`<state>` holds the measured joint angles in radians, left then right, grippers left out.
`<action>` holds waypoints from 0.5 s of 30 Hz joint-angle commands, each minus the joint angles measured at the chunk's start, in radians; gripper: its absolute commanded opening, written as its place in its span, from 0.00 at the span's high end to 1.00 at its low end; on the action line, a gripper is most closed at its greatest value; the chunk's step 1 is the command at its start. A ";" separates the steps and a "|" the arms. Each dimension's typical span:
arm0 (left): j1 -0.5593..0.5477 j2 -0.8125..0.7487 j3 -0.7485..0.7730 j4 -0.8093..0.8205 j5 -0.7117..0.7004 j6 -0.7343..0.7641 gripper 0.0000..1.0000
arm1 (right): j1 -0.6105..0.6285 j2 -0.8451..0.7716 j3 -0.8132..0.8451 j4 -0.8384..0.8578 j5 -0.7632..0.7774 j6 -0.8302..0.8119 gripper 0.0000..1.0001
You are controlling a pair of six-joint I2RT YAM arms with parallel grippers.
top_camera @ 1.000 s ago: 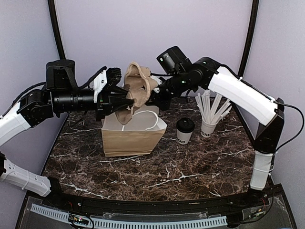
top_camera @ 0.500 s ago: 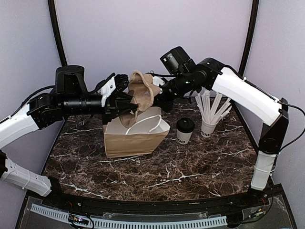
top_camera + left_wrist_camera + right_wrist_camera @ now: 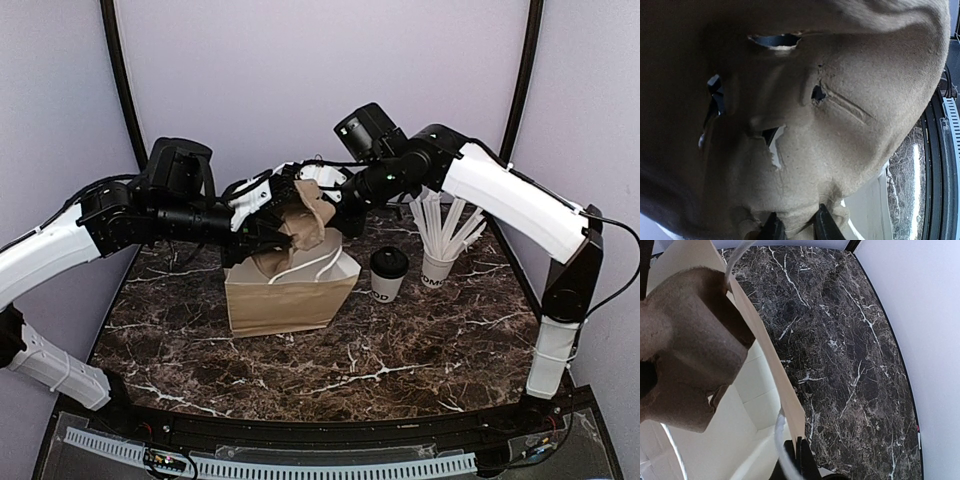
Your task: Pack the takeout coffee
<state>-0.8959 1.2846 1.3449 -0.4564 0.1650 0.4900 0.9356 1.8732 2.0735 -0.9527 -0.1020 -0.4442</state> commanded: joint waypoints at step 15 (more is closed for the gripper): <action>0.013 -0.050 0.025 -0.318 0.032 0.079 0.76 | -0.047 0.030 0.057 0.007 -0.110 0.019 1.00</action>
<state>-0.8883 1.2373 1.3823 -0.6983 0.1833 0.5446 0.8993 1.8893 2.0876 -0.9615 -0.1635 -0.4397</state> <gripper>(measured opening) 0.238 0.008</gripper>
